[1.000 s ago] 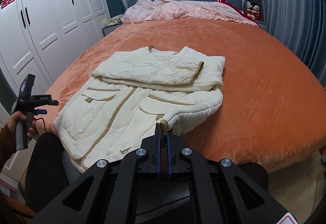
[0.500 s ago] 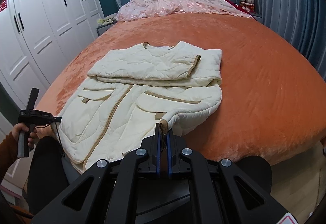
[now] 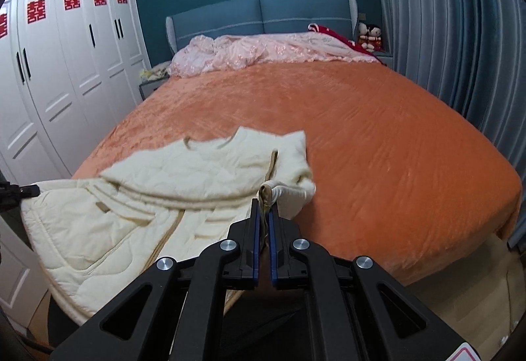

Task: Fold large clothes

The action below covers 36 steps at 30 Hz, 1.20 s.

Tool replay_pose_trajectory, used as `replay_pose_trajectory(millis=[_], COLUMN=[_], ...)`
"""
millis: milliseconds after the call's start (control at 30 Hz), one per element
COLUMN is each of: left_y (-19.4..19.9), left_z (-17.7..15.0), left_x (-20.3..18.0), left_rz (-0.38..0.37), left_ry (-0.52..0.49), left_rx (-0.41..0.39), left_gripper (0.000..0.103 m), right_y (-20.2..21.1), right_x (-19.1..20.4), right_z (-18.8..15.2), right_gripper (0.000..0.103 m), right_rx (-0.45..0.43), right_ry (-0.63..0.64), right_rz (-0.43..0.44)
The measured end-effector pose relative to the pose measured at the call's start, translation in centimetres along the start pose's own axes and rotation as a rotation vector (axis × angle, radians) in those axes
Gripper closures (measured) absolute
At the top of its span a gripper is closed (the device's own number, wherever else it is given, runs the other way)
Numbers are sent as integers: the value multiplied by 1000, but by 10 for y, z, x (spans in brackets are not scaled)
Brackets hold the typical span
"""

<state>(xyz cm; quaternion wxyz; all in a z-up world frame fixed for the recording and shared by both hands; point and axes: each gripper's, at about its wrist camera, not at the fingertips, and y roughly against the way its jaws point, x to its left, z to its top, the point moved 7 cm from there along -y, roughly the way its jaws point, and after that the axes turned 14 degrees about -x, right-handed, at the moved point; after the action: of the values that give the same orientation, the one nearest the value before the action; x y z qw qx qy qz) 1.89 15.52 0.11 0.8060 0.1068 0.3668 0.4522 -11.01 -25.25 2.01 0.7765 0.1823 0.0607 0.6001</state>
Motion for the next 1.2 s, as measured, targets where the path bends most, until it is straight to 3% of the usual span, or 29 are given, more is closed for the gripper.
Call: replay_pose_trajectory(millis=[100, 200, 333, 467, 533, 633, 700, 733, 767, 800, 867, 967, 1100, 1200], left_y=[-17, -59, -135, -216, -245, -272, -274, -272, -264, -256, -249, -245, -268, -303], left_z=[41, 78, 109, 118, 113, 105, 109, 115, 123, 133, 144, 143, 115, 89], left_x=[0, 13, 41, 75, 95, 115, 117, 116, 114, 108, 96, 80, 58, 52], left_rz=[26, 113, 245, 381, 429, 466, 478, 517, 593, 631, 601, 520, 445, 440], left_ry=[14, -2, -21, -46, -5, 68, 36, -22, -102, -183, -281, -298, -296, -306], left_rx=[-79, -126, -137, -97, -71, -3, -32, -78, -144, -214, -247, -213, -139, -62], left_gripper=[97, 97, 96, 93, 91, 87, 83, 64, 34, 28, 28, 32, 35, 38], right_y=[-33, -88, -177, -258, -274, -267, -263, -263, -262, -260, -258, -261, -284, -307], right_x=[-7, -23, -43, -39, -37, -32, -32, -30, -29, -26, -17, -4, 6, 9], right_z=[33, 58, 69, 64, 66, 78, 78, 75, 70, 63, 47, 18, -9, -21], right_gripper=[99, 99, 99, 98, 92, 75, 73, 73, 73, 73, 73, 73, 79, 81], right_rx=[-67, -108, -86, -23, -49, -163, -169, -154, -139, -123, -82, -20, 47, 82], right_ry=[-2, -53, -126, -113, -137, -134, -137, -125, -106, -79, -30, 9, -3, 7], right_rz=[-19, -63, -111, -150, -171, -198, -191, -178, -168, -159, -140, -105, -99, -121])
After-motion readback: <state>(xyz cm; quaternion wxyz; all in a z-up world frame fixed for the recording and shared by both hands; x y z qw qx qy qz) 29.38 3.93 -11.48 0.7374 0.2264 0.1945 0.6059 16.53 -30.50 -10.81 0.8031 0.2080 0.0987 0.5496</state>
